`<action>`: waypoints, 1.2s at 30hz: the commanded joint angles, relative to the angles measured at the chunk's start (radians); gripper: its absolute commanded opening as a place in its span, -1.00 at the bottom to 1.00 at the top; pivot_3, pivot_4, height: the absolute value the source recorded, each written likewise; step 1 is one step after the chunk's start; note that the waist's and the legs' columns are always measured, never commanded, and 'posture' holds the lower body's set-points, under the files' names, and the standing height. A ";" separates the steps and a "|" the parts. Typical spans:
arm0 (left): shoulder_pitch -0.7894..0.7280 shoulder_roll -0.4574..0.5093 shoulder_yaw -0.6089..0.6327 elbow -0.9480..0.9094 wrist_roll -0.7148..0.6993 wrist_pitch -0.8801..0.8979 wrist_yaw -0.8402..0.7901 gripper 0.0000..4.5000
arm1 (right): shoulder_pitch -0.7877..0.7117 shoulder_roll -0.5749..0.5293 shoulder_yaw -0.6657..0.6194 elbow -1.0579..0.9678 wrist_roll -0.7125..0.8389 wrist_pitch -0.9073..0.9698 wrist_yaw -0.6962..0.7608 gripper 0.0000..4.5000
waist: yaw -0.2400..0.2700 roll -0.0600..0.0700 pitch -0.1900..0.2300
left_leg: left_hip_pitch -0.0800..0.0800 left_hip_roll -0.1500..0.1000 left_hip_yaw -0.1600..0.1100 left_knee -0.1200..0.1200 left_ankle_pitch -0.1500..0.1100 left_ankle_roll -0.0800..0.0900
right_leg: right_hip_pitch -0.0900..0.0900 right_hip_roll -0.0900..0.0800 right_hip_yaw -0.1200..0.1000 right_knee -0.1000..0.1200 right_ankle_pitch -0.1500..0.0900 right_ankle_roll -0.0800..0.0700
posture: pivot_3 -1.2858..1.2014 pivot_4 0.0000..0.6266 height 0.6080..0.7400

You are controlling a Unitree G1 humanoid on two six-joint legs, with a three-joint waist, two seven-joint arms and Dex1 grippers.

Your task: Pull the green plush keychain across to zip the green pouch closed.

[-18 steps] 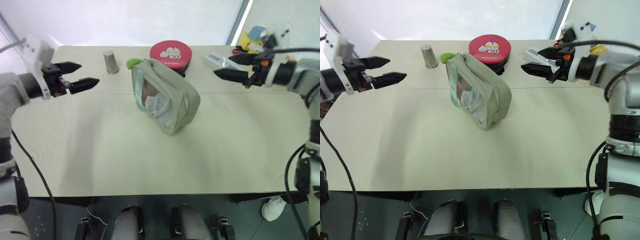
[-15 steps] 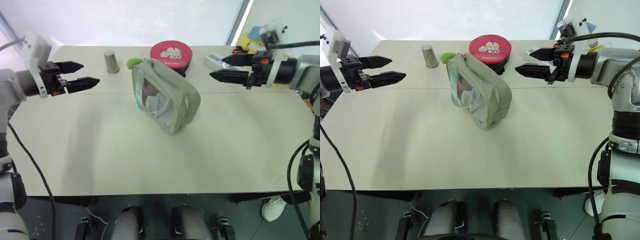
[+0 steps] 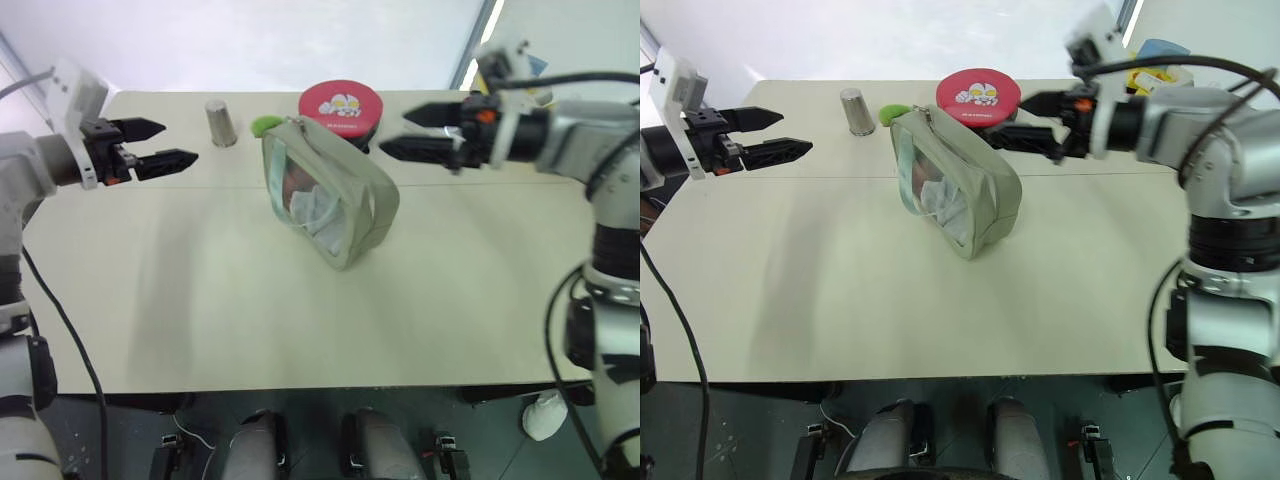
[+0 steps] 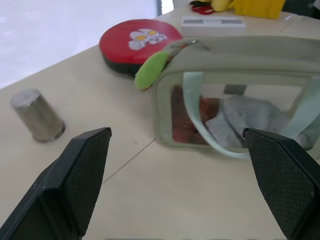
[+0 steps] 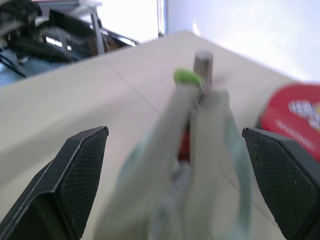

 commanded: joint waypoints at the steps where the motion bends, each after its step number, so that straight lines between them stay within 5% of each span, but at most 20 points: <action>1: -0.029 0.003 0.034 -0.096 -0.052 0.048 0.010 1.00 | 0.006 0.033 0.048 -0.035 -0.052 -0.010 -0.081 0.98 | 0.003 0.000 0.000 | 0.000 0.000 0.000 0.000 0.000 0.000 | 0.000 0.000 0.000 0.000 0.000 0.000 | 0.03 -0.52 1.00; 10: 0.098 -0.060 0.074 -0.311 -0.111 0.136 0.140 1.00 | 0.106 0.031 0.269 -0.051 -0.195 -0.129 -0.068 0.98 | 0.015 0.000 0.000 | -0.001 -0.003 0.001 0.002 -0.002 0.003 | 0.001 -0.004 0.000 -0.002 0.000 0.000 | 0.03 -0.52 1.00; 19: 0.110 -0.061 0.088 -0.312 -0.131 0.137 0.188 1.00 | 0.085 -0.015 0.350 0.022 -0.329 -0.406 0.061 -0.89 | 0.013 -0.001 0.000 | 0.000 -0.002 0.000 0.002 -0.001 0.002 | 0.001 -0.002 0.000 -0.001 0.000 0.000 | 0.03 -0.52 1.00; 29: 0.096 -0.016 0.103 -0.245 -0.115 0.103 0.179 1.00 | 0.104 -0.086 0.261 0.373 -0.355 -1.192 0.426 -0.89 | 0.014 -0.001 0.000 | 0.000 -0.002 0.001 0.001 -0.001 0.002 | 0.001 -0.002 0.000 -0.002 0.000 0.000 | 0.03 -0.52 1.00; 36: 0.120 -0.030 0.098 -0.267 -0.125 0.101 0.185 1.00 | 0.142 -0.050 0.258 0.506 -0.340 -1.426 0.600 -0.89 | 0.012 -0.001 0.000 | 0.000 -0.001 0.001 0.002 -0.001 0.002 | 0.002 -0.002 0.000 -0.002 0.000 0.000 | 0.03 -0.52 1.00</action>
